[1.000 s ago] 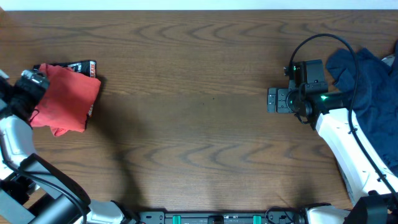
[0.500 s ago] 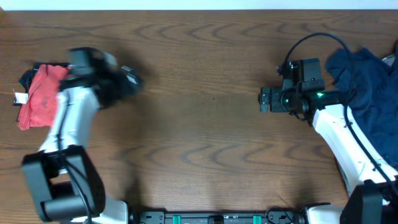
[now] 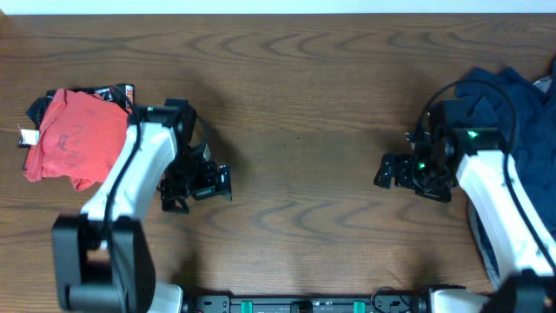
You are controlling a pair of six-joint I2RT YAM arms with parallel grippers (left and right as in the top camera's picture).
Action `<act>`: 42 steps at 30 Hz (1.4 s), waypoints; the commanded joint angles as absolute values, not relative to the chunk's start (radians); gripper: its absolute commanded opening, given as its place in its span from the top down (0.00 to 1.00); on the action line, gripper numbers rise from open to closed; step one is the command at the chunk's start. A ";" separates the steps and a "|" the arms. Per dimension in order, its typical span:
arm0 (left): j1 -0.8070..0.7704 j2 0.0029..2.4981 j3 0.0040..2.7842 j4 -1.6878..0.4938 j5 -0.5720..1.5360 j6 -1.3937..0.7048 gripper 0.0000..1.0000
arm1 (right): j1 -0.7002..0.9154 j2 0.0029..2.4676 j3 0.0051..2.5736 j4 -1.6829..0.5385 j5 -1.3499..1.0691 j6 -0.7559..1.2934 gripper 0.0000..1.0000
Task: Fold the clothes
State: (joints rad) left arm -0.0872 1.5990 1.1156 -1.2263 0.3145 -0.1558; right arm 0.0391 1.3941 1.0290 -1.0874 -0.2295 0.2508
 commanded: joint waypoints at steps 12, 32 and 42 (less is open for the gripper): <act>-0.091 0.455 0.729 -0.827 0.147 -0.200 0.02 | 0.233 0.368 0.706 -0.762 0.154 0.321 0.01; -0.091 0.037 0.729 -0.829 0.148 -0.200 0.02 | 0.233 0.053 0.706 -1.150 0.154 0.325 0.01; -0.091 0.037 0.729 -0.829 0.148 -0.200 0.02 | 0.233 0.053 0.706 -1.149 0.154 0.325 0.01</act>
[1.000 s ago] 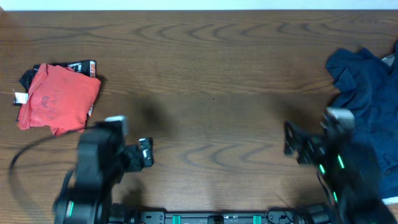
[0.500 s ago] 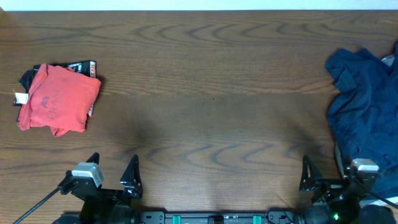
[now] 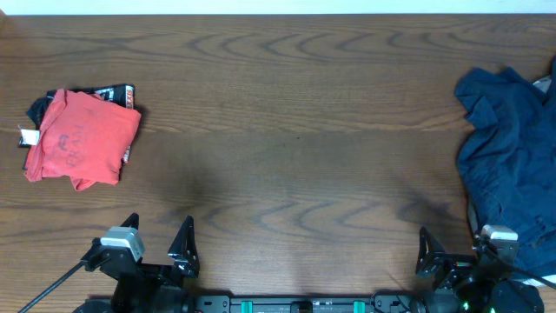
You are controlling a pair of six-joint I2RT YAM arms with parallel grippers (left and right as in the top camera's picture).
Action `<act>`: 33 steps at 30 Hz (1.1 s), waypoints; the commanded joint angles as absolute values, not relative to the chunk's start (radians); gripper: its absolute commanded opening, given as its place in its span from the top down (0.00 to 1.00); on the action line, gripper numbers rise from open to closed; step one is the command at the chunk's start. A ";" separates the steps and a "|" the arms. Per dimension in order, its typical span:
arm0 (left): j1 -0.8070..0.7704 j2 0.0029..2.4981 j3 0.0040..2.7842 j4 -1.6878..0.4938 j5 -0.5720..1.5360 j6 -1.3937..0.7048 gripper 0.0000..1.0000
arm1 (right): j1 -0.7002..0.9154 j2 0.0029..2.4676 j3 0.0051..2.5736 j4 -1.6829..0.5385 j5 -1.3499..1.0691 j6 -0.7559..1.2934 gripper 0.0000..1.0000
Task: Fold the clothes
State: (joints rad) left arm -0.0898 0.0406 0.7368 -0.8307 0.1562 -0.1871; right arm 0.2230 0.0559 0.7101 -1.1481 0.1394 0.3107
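Observation:
A red garment (image 3: 82, 137) lies folded at the far left of the table, resting on a dark piece whose edges stick out behind it. A crumpled dark blue garment (image 3: 512, 161) is heaped at the right edge. My left gripper (image 3: 158, 236) sits low at the front edge, left of centre, its fingers spread and holding nothing. My right gripper (image 3: 453, 243) sits at the front edge on the right, just in front of the blue heap, fingers apart and holding nothing. Neither gripper touches any cloth.
The wooden table (image 3: 287, 148) stretches between the two piles. A white label (image 3: 26, 135) sticks out at the left side of the red garment. The arm bases line the front edge.
Both arms have pulled back from mid-table to the front edge. The left gripper was beside the red garment and the right one beside the blue heap. The clothes have not moved.

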 commanded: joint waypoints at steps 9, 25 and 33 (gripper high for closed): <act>-0.091 0.037 0.729 -0.829 0.148 -0.200 0.02 | 0.094 0.005 0.645 -1.050 0.115 0.249 0.01; -0.091 0.037 0.729 -0.829 0.148 -0.200 0.02 | 0.042 0.006 0.051 -0.051 0.018 0.022 0.01; -0.091 0.037 0.729 -0.829 0.148 -0.200 0.02 | 0.039 0.008 0.006 -0.075 -0.028 -0.081 0.01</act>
